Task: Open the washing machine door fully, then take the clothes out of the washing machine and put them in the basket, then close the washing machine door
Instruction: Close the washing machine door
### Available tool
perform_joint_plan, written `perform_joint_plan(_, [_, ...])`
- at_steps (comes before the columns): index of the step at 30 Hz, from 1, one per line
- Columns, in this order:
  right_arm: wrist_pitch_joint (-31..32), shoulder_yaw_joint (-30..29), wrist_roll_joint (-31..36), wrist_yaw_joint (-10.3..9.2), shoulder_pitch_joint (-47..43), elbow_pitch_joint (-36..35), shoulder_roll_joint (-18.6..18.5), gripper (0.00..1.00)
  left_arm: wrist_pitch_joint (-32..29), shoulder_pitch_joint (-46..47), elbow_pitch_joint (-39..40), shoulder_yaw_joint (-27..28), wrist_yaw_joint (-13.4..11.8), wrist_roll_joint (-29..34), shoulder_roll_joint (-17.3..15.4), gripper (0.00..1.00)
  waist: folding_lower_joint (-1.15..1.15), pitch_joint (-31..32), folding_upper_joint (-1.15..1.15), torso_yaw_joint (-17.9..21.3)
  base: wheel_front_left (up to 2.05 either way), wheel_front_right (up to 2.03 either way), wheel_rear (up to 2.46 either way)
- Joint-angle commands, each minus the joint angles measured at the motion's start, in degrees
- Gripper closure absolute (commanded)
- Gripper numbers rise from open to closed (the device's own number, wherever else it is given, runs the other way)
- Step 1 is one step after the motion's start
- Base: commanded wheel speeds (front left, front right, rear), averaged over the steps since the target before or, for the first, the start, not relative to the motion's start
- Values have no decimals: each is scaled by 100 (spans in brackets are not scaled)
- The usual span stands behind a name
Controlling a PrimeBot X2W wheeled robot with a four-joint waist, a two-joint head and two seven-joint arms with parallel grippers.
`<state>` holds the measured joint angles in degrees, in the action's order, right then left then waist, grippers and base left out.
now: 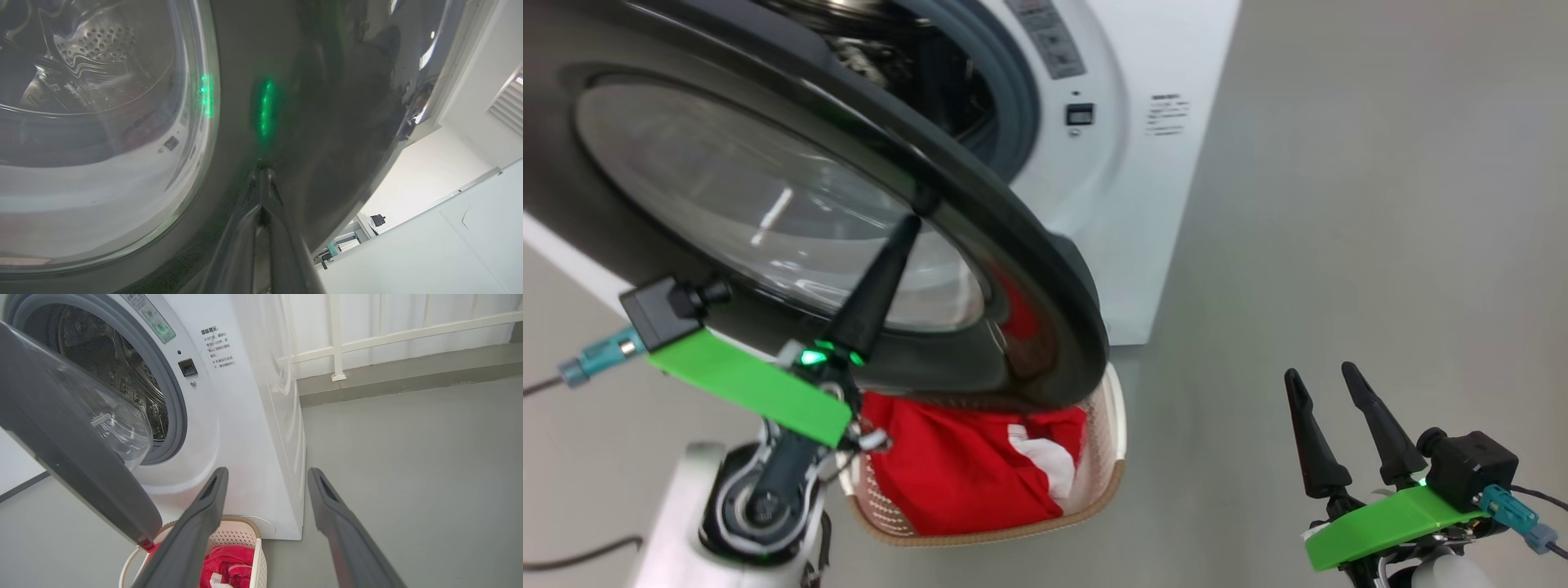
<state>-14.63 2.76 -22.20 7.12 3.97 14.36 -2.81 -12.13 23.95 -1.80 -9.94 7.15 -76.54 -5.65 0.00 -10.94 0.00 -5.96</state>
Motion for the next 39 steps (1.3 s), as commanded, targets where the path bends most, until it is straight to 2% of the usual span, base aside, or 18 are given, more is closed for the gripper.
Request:
perform_joint_plan(1, [-37, 146, -133, 36, 180, -157, -7, 0, 255, 405, -37, 90, 34, 22, -222, 100, 0, -115, 0, 232, 0, 0, 0])
perform_joint_plan(9, [-37, 165, -184, 36, 221, -161, -7, 0, 1180, 1065, -808, -339, 34, -114, -575, 100, 0, -147, 0, 500, 0, 0, 0])
perform_joint_plan(16, [-37, 143, -191, 36, 200, -159, -7, 0, 1512, 1132, -991, -604, 34, -359, -809, 100, 0, -109, 0, 545, 0, 0, 0])
perform_joint_plan(32, [-37, 71, -31, 36, -29, -131, -7, 0, 2498, -66, -1234, -1147, 34, -605, -1437, 100, 0, 167, 0, 454, 0, 0, 0])
perform_joint_plan(37, [-37, 39, 39, 36, -95, -131, -7, 0, 2672, -510, -1370, -1217, 34, -323, -1592, 100, 0, 218, 0, 488, 0, 0, 0])
perform_joint_plan(39, [-37, 23, 64, 36, -128, -135, -7, 0, 2698, -685, -1419, -1129, 34, -327, -1540, 100, 0, 240, 0, 500, 0, 0, 0])
